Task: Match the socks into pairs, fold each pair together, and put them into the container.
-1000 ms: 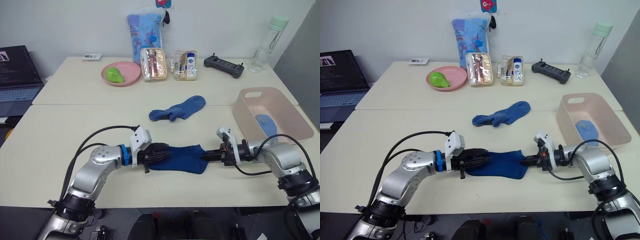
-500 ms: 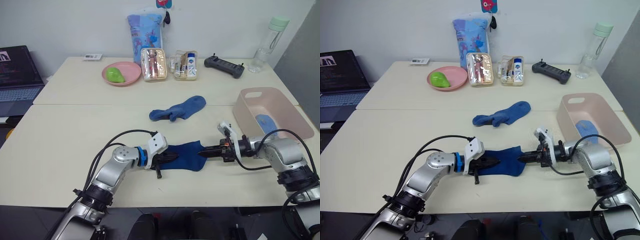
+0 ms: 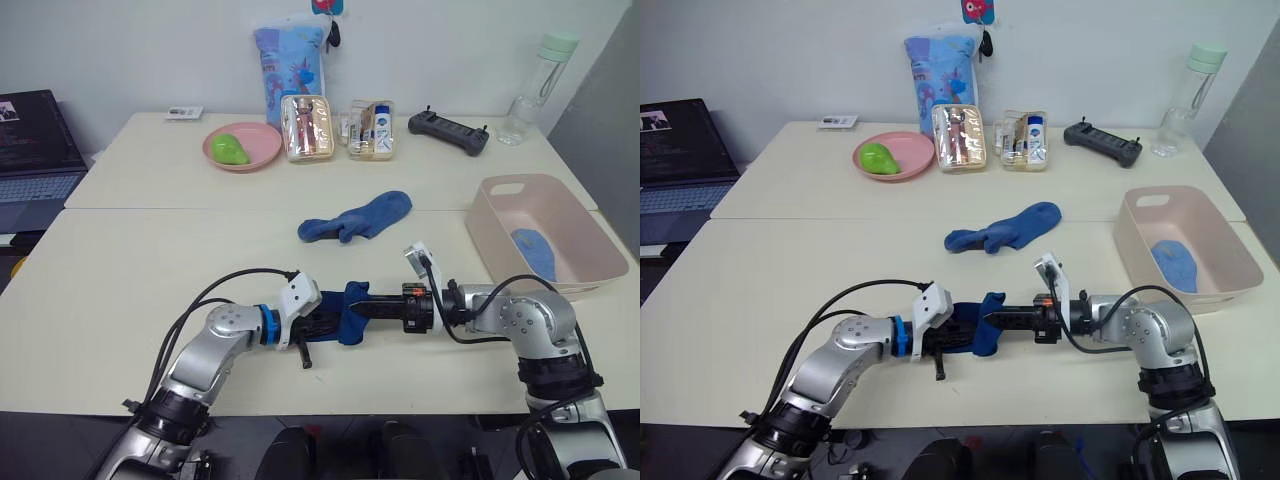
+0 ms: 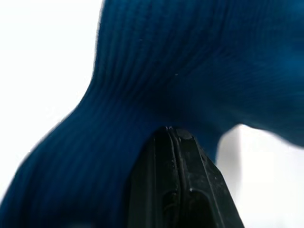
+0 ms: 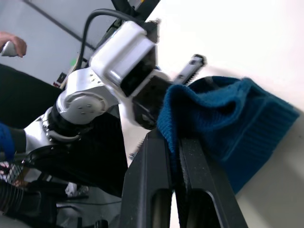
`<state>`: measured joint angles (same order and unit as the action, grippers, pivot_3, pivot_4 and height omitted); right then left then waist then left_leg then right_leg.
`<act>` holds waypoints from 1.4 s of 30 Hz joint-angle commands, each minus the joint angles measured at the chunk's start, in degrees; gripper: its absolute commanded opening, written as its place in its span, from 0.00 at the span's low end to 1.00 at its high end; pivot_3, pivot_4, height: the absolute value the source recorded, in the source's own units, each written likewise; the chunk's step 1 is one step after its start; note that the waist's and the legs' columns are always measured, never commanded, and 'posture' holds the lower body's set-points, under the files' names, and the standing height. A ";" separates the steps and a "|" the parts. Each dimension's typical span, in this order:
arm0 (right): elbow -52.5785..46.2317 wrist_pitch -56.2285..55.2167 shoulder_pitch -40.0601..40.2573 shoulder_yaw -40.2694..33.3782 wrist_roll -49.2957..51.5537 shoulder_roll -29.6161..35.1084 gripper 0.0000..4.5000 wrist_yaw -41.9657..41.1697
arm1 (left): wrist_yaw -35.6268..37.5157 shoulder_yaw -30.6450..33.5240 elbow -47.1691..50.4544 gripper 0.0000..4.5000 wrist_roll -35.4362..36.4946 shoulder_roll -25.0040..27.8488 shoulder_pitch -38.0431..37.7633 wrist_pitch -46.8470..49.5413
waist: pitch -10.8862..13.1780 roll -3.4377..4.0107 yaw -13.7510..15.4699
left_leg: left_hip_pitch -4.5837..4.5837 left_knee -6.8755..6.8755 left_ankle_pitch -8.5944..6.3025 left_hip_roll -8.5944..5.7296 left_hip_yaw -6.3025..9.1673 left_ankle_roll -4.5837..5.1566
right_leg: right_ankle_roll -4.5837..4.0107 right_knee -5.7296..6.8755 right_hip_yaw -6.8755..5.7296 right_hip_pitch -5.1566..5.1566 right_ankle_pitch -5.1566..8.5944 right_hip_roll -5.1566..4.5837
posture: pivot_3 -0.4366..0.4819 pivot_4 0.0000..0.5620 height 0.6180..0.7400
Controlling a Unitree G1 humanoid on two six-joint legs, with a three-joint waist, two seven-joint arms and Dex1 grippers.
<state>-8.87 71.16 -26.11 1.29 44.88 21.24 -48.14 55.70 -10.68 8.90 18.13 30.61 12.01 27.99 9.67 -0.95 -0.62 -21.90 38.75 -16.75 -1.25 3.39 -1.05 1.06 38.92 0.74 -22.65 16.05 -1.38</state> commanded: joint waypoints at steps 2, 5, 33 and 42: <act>-1.82 -1.49 -0.42 0.95 1.04 -1.55 0.00 1.13 | 0.11 9.62 9.34 0.00 6.73 5.62 -2.06 5.65 | 0.01 0.02 -0.07 | 0.01 -0.01 0.00 0.00 0.02 0.00 | 0.00 0.03 -0.04 -0.02 0.00 0.00 | 0.48 0.27 1.00; -0.63 -2.90 -0.82 3.27 -0.16 -3.10 0.00 1.64 | 0.09 15.27 11.52 0.00 10.50 8.93 -3.13 8.83 | 0.02 0.03 -0.35 | 0.01 -0.01 0.00 0.00 0.01 0.00 | 0.00 0.03 -0.04 0.00 0.01 0.00 | 0.48 0.27 1.00; 1.19 -2.74 -3.63 -0.65 -1.27 -1.28 0.87 9.17 | 0.05 10.71 13.83 0.00 14.06 9.12 1.52 10.21 | 0.10 0.02 -0.96 | -0.11 -0.05 0.00 -0.06 -0.15 0.00 | 0.00 -0.08 0.10 -0.11 0.00 -0.04 | 0.48 0.27 1.00; 0.95 -2.06 -1.36 2.00 -3.00 -0.28 0.87 10.12 | -2.90 3.45 2.39 0.00 1.25 7.45 -4.87 -2.14 | 0.10 0.03 -1.22 | -0.18 -0.34 0.02 0.02 -0.24 -0.02 | -0.01 0.07 0.16 -0.50 -0.01 0.02 | 0.48 0.27 1.00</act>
<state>-5.92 69.21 -27.31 2.66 41.53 21.27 -38.15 53.09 -7.37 11.89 21.68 36.96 7.49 28.48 9.77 -0.92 -1.84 -22.09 38.41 -16.72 -1.23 3.13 -1.07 1.05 38.98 0.91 -23.15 16.04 -1.36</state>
